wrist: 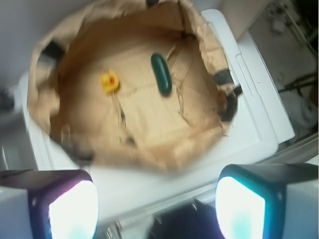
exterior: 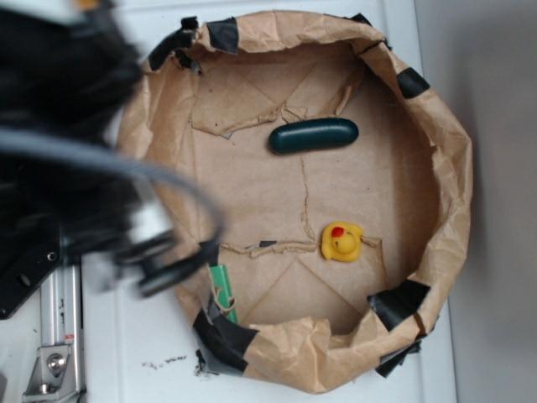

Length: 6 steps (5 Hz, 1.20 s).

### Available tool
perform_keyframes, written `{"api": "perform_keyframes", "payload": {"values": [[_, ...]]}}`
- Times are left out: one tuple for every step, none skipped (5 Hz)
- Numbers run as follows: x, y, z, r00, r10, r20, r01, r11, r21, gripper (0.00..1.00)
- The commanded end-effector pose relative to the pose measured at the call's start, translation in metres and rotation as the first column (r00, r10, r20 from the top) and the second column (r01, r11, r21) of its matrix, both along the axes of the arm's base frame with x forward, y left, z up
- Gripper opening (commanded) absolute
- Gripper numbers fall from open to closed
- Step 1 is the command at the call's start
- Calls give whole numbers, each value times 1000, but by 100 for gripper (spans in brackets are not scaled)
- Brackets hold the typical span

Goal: Grab the yellow duck.

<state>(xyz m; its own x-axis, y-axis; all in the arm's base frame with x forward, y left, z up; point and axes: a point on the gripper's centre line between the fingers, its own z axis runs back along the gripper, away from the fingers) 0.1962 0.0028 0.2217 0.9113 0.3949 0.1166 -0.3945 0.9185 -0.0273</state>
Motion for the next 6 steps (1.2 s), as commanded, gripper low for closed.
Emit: {"api": "perform_keyframes", "payload": {"values": [[60,3,-73,978,189,88,-189,982,-5,100],[72,6,-114,975,199,101,-203,979,31,100],[85,0,-136,975,189,115,-193,981,30,100],[100,-18,-144,982,133,131,-130,991,-36,100],[103,-27,-139,982,121,147,-115,992,-48,100],[104,-29,-150,987,120,107,-124,992,26,100]]}}
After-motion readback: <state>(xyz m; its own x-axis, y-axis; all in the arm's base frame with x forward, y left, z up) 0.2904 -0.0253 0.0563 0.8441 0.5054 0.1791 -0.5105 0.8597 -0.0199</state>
